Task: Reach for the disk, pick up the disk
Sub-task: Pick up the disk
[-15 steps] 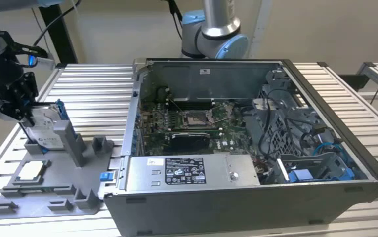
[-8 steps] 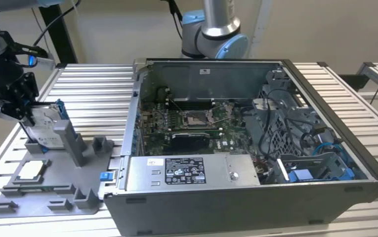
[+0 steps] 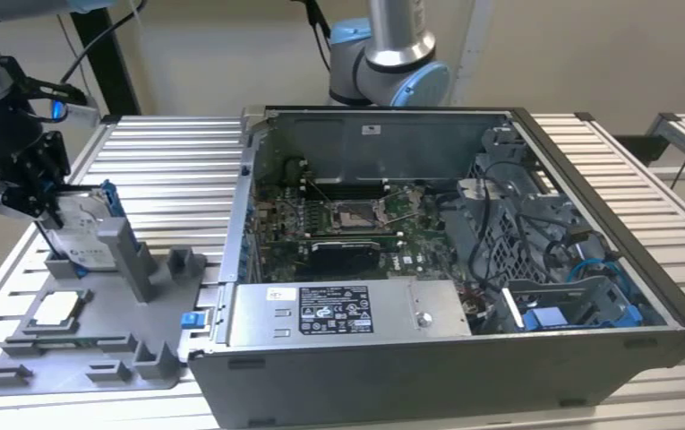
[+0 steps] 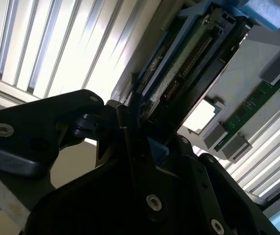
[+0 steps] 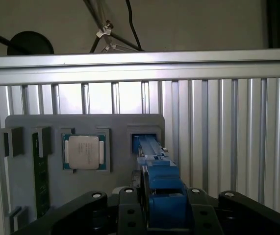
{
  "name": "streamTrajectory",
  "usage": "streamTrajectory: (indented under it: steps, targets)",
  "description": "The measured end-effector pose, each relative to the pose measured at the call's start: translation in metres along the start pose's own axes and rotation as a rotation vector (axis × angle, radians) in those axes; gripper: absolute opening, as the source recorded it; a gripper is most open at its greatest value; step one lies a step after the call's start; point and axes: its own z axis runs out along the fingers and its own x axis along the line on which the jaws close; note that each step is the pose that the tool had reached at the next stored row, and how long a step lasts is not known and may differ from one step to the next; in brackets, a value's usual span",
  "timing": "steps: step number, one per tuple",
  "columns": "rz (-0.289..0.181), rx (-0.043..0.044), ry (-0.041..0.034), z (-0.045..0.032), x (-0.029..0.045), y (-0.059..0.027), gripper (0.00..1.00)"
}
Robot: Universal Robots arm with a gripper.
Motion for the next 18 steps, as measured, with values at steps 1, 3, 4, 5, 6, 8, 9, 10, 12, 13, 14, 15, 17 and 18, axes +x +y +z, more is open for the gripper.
streamTrajectory:
  steps: [1, 3, 4, 5, 6, 8, 9, 10, 12, 13, 14, 15, 17, 18]
  targets:
    - [0.0, -0.0002, 0.0, 0.0, 0.0, 0.0, 0.0]
    - [0.0, -0.0004, 0.0001, 0.0, -0.0001, 0.0001, 0.0]
    - [0.0, -0.0005, 0.0001, 0.0, -0.0001, 0.0001, 0.0]
    - [0.0, -0.0006, 0.0001, -0.0001, -0.0001, 0.0001, 0.0]
    - [0.0, -0.0006, 0.0001, -0.0002, -0.0001, 0.0001, 0.0]
    - [0.0, -0.0002, -0.0003, -0.0023, -0.0001, 0.0, 0.0]
    - [0.0, -0.0003, -0.0002, -0.0046, -0.0001, 0.0, 0.0]
    - [0.0, -0.0006, 0.0001, -0.0081, -0.0002, -0.0001, 0.0]
    - [0.0, -0.0005, 0.0, -0.0139, -0.0004, -0.0001, 0.0]
    - [0.0, -0.0005, 0.0, -0.0173, -0.0005, -0.0001, 0.0]
    - [0.0, -0.0004, 0.0, -0.0201, -0.0006, -0.0001, 0.0]
    - [0.0, -0.0006, 0.0001, -0.0214, -0.0006, -0.0001, 0.0]
    - [0.0, -0.0004, 0.0, -0.0215, -0.0006, -0.0001, 0.0]
    - [0.0, -0.0003, 0.0, -0.0215, -0.0006, -0.0002, 0.0]
